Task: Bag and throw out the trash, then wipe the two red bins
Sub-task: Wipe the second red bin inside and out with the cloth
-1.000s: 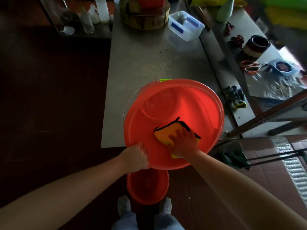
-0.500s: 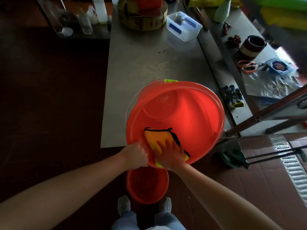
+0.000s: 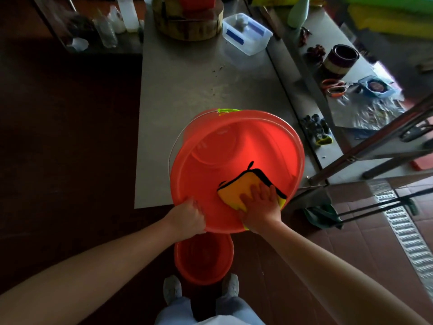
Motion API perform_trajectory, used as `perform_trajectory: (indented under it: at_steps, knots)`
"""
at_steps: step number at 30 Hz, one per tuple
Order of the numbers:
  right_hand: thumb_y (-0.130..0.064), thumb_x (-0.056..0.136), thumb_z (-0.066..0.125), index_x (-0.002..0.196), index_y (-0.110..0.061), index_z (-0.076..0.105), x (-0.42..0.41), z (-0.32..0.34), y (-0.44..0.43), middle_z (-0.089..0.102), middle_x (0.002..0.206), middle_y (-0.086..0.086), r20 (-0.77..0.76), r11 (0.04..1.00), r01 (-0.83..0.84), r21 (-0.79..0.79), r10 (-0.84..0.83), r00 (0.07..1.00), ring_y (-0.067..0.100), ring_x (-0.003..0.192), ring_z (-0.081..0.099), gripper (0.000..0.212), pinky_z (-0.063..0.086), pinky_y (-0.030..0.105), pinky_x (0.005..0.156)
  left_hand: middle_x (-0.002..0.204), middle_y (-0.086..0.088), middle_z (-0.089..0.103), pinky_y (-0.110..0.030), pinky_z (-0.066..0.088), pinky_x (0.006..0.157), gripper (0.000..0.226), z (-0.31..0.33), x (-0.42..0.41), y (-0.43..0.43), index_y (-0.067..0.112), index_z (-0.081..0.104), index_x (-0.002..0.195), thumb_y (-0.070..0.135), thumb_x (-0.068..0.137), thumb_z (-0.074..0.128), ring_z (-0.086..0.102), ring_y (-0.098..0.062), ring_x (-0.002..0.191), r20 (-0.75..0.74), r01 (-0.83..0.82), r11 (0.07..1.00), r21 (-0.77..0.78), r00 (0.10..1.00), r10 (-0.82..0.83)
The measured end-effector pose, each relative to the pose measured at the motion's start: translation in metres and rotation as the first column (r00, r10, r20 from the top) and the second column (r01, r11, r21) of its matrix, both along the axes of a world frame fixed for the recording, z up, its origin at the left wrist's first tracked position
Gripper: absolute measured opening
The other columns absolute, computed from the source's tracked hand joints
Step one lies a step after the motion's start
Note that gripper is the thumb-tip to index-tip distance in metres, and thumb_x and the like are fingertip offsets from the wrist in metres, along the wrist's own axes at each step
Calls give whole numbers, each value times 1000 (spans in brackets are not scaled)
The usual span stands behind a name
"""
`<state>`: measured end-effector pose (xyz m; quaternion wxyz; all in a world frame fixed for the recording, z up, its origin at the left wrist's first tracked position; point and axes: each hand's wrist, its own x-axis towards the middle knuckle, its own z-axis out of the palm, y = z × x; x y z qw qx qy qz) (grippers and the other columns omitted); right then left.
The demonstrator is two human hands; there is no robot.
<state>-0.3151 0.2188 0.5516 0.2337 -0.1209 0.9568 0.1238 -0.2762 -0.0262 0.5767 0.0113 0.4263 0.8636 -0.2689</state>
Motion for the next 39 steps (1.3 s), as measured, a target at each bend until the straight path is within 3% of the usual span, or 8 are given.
perform_trajectory:
  at_steps: [7, 15, 19, 22, 25, 32, 36, 39]
  knots:
    - [-72, 94, 16, 159, -45, 10, 27, -8, -34, 0, 171, 2, 167, 977, 134, -169, -106, 980, 32, 156, -6, 70, -10, 59, 119, 54, 5, 61, -25, 45, 59, 56, 14, -6, -2, 23, 68, 55, 78, 65, 70, 56, -14, 49, 6, 30, 1000, -11, 1000, -30]
    - [-68, 98, 23, 158, -44, 19, -6, -32, -42, 6, 170, 3, 102, 980, 101, -171, -84, 991, 34, 155, 0, 65, -6, 61, 121, 72, -3, 72, -37, 57, 77, 53, -1, 2, -8, 21, 76, 74, 72, 81, 61, 68, -22, 68, -15, 91, 995, -46, 996, -92]
    - [-64, 99, 24, 159, -40, 17, -37, -51, -55, 4, 170, 5, 125, 975, 115, -191, -92, 988, 36, 155, -3, 65, -9, 62, 119, 77, -6, 72, -39, 57, 79, 50, -10, 2, -15, 20, 76, 78, 66, 86, 61, 68, -25, 71, -30, 109, 994, -32, 994, -109]
    - [-58, 100, 35, 158, -36, 24, -62, -61, -63, 11, 169, 9, 67, 977, 75, -201, -63, 996, 38, 155, 5, 63, -5, 62, 121, 81, -7, 73, -38, 57, 79, 48, -14, 3, -17, 18, 75, 81, 58, 95, 52, 69, -26, 74, -42, 149, 989, 11, 988, -149]
    - [-58, 101, 34, 156, -34, 30, -88, -66, -71, 17, 167, 10, 47, 982, 49, -182, -41, 998, 39, 154, 8, 60, -3, 62, 121, 79, -5, 73, -34, 57, 77, 49, -12, 1, -15, 19, 76, 79, 60, 92, 52, 69, -22, 71, -73, 135, 987, 88, 989, -129]
    - [-59, 101, 26, 159, -39, 20, -130, -59, -83, 7, 170, -5, 217, 995, -61, -75, 77, 973, 35, 155, 5, 62, 0, 65, 120, 79, -2, 73, -30, 57, 75, 63, -7, -5, -10, 18, 76, 82, 70, 94, 43, 69, -19, 71, -79, 123, 986, 115, 990, -114]
    - [-59, 87, 47, 143, -47, 45, -119, -43, -74, 38, 156, -2, 248, 934, 129, -334, -45, 968, 33, 145, 28, 57, 19, 62, 116, 80, -2, 73, -30, 57, 72, 61, 4, -10, -13, 19, 75, 83, 67, 95, 40, 69, -19, 71, -28, 144, 987, 75, 989, -143]
    - [-56, 91, 43, 150, -45, 36, -101, -27, -72, 30, 162, -4, 289, 980, 43, -193, 15, 957, 35, 149, 22, 61, 15, 65, 117, 83, -4, 73, -33, 57, 75, 65, 15, -15, -14, 16, 74, 86, 68, 97, 36, 69, -21, 74, -4, 131, 990, 42, 991, -131]
